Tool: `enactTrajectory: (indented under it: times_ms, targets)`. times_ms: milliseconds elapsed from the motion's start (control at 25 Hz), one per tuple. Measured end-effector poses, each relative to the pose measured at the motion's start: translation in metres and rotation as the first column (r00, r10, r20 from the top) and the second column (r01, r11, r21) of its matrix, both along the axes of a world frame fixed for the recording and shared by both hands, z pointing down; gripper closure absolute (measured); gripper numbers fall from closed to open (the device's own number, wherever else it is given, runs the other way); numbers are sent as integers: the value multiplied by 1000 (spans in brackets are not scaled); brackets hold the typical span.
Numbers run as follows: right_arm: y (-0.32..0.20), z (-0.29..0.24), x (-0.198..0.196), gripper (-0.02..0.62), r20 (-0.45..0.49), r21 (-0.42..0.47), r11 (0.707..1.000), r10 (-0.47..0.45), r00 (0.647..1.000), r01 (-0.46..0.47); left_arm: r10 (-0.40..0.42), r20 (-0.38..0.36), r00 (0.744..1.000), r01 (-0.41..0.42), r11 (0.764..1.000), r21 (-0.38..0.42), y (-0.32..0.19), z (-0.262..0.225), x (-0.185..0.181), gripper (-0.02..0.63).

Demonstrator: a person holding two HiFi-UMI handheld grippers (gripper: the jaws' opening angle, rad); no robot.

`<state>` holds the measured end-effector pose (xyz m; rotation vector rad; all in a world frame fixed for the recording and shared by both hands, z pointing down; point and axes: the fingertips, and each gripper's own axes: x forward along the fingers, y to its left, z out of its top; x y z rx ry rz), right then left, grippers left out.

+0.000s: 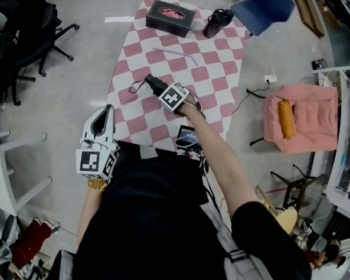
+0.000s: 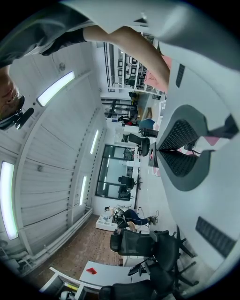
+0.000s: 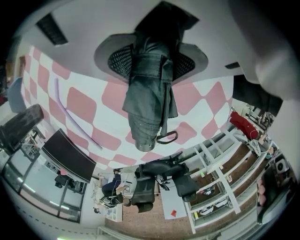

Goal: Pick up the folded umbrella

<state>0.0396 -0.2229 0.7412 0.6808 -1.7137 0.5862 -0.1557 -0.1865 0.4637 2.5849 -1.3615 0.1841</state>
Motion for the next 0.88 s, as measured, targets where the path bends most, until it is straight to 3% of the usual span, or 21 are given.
enactTrajectory:
  times_ms: [120, 880]
  targets:
    - [-1, -5, 3, 380, 13, 2, 999, 42, 999, -42, 6, 6, 1000, -6, 1000, 0, 1, -1, 3, 592]
    - [4, -27, 17, 380, 69, 27, 995, 94, 993, -97, 52, 12, 999, -52, 999, 5, 4, -1, 33, 592]
